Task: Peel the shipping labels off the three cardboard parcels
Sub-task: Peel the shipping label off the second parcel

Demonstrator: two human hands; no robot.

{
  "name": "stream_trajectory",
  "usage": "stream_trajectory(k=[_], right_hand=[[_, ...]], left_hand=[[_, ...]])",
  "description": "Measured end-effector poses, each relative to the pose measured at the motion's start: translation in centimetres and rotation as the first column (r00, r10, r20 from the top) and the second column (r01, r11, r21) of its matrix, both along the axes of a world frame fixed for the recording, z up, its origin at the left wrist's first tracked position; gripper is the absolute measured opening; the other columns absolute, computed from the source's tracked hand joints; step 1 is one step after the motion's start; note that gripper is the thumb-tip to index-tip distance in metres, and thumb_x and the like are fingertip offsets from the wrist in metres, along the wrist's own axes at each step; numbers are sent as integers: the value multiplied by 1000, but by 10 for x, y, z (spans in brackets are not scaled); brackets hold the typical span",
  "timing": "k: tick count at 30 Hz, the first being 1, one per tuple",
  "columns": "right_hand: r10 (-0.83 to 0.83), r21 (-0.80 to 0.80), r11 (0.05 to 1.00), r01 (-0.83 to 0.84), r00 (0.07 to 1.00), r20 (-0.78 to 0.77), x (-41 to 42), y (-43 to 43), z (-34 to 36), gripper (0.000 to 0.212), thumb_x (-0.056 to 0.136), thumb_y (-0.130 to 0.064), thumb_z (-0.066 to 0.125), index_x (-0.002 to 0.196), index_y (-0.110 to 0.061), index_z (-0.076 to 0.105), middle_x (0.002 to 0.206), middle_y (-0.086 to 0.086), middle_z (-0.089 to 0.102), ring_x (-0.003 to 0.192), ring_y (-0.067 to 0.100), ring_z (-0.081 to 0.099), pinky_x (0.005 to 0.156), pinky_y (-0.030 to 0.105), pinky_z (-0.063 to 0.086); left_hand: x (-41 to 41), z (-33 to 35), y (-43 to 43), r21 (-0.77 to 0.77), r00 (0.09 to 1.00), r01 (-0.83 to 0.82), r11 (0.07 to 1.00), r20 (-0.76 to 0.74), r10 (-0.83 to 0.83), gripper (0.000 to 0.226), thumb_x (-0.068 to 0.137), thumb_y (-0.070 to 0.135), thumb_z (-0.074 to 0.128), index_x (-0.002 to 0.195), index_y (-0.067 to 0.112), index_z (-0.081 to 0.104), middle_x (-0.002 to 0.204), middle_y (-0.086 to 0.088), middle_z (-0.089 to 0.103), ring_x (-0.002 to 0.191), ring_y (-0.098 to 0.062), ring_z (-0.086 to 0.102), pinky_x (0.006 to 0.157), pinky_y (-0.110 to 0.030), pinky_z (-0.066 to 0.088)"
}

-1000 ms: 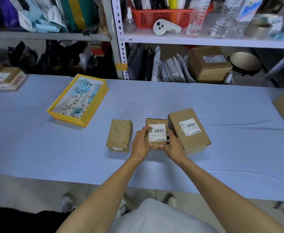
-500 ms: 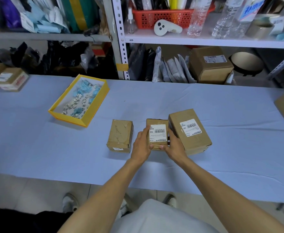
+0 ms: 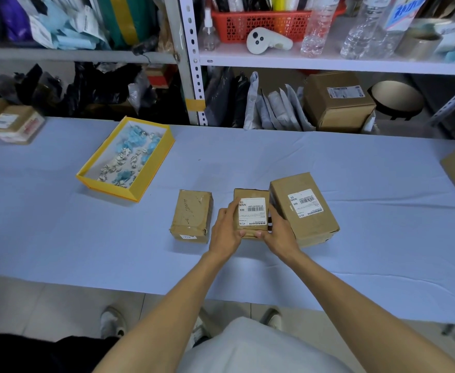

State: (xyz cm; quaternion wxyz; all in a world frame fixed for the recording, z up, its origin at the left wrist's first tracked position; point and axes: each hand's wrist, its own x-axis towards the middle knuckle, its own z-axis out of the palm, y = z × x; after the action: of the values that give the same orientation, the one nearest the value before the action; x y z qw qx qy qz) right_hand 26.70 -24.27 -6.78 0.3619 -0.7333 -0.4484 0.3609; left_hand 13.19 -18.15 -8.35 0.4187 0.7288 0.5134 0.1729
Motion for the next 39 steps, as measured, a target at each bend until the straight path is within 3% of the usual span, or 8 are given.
stream_trajectory(k=[6,13,19,22,28,31,33,39], right_hand=[[3,10,1000,-3,1000,-2,0,0,1,73,78,4,70,142,-15,40,109,-7,59,97,11,58,87,27,50],[12,8,1000,-12,1000,25,1,0,-3,76,78,1,70,144,-17,37,120,1,64,101,14,60,88,28,50],[34,8,999,-35,993,114,-1,0,-5,107,77,-2,72,155,-22,0,138,2,50,120,21,54,99,42,49],[37,38,998,-41,995,90,1,-1,-5,103,75,-2,72,153,-29,10,129,-3,53,111,20,59,91,44,53],[-5,93,996,7,1000,-17,1,-6,-9,88,75,-9,77,146,-30,30,120,-4,60,104,17,64,83,32,57],[-18,108,994,21,999,-35,1,-6,-8,83,73,-6,78,141,-27,36,108,-16,60,96,9,64,76,22,56],[-19,97,995,23,999,-36,2,-5,-8,83,72,-6,79,140,-28,36,106,-21,59,93,5,64,77,27,57],[-19,82,996,22,999,-42,3,-3,-9,82,72,-12,77,141,-28,36,116,-3,62,97,15,65,79,31,57]], left_hand=[[-1,2,6,-8,1000,25,1000,6,-25,79,76,7,73,139,36,36,126,-4,47,113,-22,55,97,-40,49],[-2,5,11,-1,996,84,996,-29,-84,68,76,6,73,129,30,40,120,-4,42,107,-23,58,91,-38,51],[-5,3,5,-6,996,49,999,71,-48,77,73,7,76,130,37,33,125,-5,45,110,-24,57,89,-48,53],[-5,4,4,-29,994,10,1000,113,-6,79,73,5,77,132,33,33,128,-6,45,109,-22,57,88,-49,54],[-6,3,3,-53,982,-11,999,189,21,78,73,4,78,132,32,35,129,-8,47,111,-21,56,89,-47,55],[-5,2,3,-68,981,-20,997,189,33,78,74,5,78,133,32,35,128,-8,48,111,-21,57,89,-46,54],[-5,1,4,-80,980,-26,996,193,42,80,74,5,78,135,33,35,129,-7,48,111,-21,57,90,-46,54],[-4,-1,5,-77,984,-18,997,178,32,78,72,1,74,135,32,39,127,-6,47,109,-20,57,92,-45,53]])
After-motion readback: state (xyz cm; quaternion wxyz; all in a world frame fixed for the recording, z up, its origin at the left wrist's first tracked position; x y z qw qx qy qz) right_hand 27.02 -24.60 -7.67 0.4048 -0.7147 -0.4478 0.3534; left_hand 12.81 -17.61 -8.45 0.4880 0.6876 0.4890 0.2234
